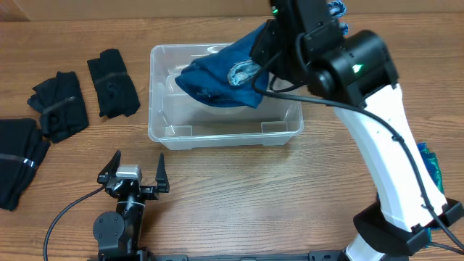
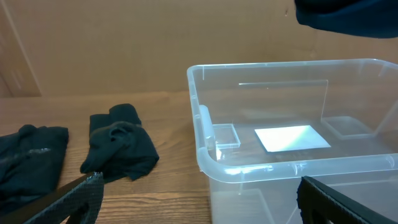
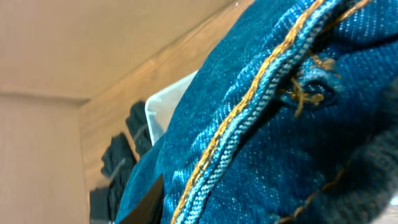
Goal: Pack container
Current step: 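Lift the jeans with the right gripper and carry them into the container, then lower the jeans into the container and open the right gripper, then press and tuck the jeans flat inside the container with the right gripper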
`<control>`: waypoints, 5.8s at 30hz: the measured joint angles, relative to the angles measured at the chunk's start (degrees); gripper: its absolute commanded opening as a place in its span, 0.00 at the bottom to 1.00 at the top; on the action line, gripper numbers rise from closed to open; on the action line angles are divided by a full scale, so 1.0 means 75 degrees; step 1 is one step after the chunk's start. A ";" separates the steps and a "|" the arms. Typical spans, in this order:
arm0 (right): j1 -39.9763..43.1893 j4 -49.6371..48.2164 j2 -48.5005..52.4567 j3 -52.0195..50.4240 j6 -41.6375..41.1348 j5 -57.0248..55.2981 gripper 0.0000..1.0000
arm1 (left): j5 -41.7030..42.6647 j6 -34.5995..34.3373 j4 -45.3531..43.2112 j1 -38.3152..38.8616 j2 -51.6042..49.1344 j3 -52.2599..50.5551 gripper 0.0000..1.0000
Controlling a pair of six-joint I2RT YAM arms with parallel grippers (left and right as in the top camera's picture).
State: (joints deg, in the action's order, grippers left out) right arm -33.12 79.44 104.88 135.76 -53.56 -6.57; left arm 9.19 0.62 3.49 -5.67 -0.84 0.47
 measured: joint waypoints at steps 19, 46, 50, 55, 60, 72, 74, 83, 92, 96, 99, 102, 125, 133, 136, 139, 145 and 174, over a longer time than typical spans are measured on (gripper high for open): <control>-0.0796 -0.1585 0.2238 0.0055 -0.1524 -0.1964 0.04 | 0.0000 0.0000 0.0000 0.0000 0.0000 0.0000 1.00; -0.0787 -0.2538 0.3666 0.0052 0.0300 -0.2378 0.15 | 0.0000 0.0000 0.0000 0.0000 0.0000 0.0000 1.00; -0.0787 -0.2527 0.3666 0.0055 0.0600 -0.2384 0.40 | 0.0000 0.0000 0.0000 0.0000 0.0000 0.0000 1.00; -0.0787 -0.2451 0.3646 0.0070 0.0790 -0.2430 0.59 | 0.0000 0.0000 0.0000 0.0000 -0.0003 0.0000 1.00; -0.0787 -0.2116 0.3640 0.0085 0.0831 -0.2022 0.61 | 0.0000 0.0000 0.0000 0.0000 0.0000 0.0000 1.00; -0.0787 -0.0539 0.2897 0.0111 0.1271 -0.0997 0.57 | 0.0000 0.0000 0.0000 0.0000 0.0000 0.0000 1.00; -0.0787 -0.0242 0.2634 0.0140 0.1530 -0.0845 0.56 | 0.0000 0.0000 0.0000 0.0000 0.0000 0.0000 1.00; -0.0781 0.0265 0.2206 0.0061 0.3392 -0.0568 0.04 | 0.0000 0.0000 0.0000 0.0000 0.0000 0.0000 1.00; -0.0460 -0.0868 0.2209 -0.0828 0.4820 -0.0443 0.04 | 0.0000 0.0000 0.0000 0.0000 -0.0003 0.0000 1.00; -0.0353 -0.1504 0.2209 -0.1504 0.5327 -0.0172 0.04 | 0.0000 0.0000 0.0000 0.0000 0.0000 0.0000 1.00; -0.0347 -0.2017 0.2209 -0.2186 0.5581 0.0032 0.04 | 0.0000 0.0000 0.0000 0.0000 0.0000 0.0000 1.00; -0.0347 -0.2535 0.2209 -0.3005 0.5794 0.0309 0.04 | 0.0000 0.0000 0.0000 0.0000 0.0000 0.0000 1.00; -0.0341 -0.2174 0.2197 -0.3238 0.6047 0.1343 0.04 | 0.0000 0.0000 0.0000 0.0000 0.0000 0.0000 1.00; -0.0268 -0.1614 0.2197 -0.2804 0.6155 0.1542 0.04 | 0.0000 0.0000 0.0000 0.0000 0.0000 0.0000 1.00; 0.0137 -0.1524 0.2197 -0.2801 0.6175 0.1434 0.04 | 0.0000 0.0000 0.0000 0.0000 0.0000 0.0000 1.00; 0.0970 -0.1562 0.2197 -0.2804 0.6204 0.1355 0.04 | 0.0000 0.0000 0.0000 0.0000 0.0000 0.0000 1.00; 0.2544 -0.1682 0.2197 -0.2804 0.6417 0.1239 0.04 | 0.0000 0.0000 0.0000 0.0000 -0.0003 0.0000 1.00; 0.3002 0.0388 0.2197 -0.2801 0.7169 0.0772 0.04 | 0.0000 0.0000 0.0000 0.0000 0.0000 0.0000 1.00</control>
State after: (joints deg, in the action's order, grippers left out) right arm -10.61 82.35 121.36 114.76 0.21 -0.78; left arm 9.19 0.62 3.49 -5.67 -0.84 0.47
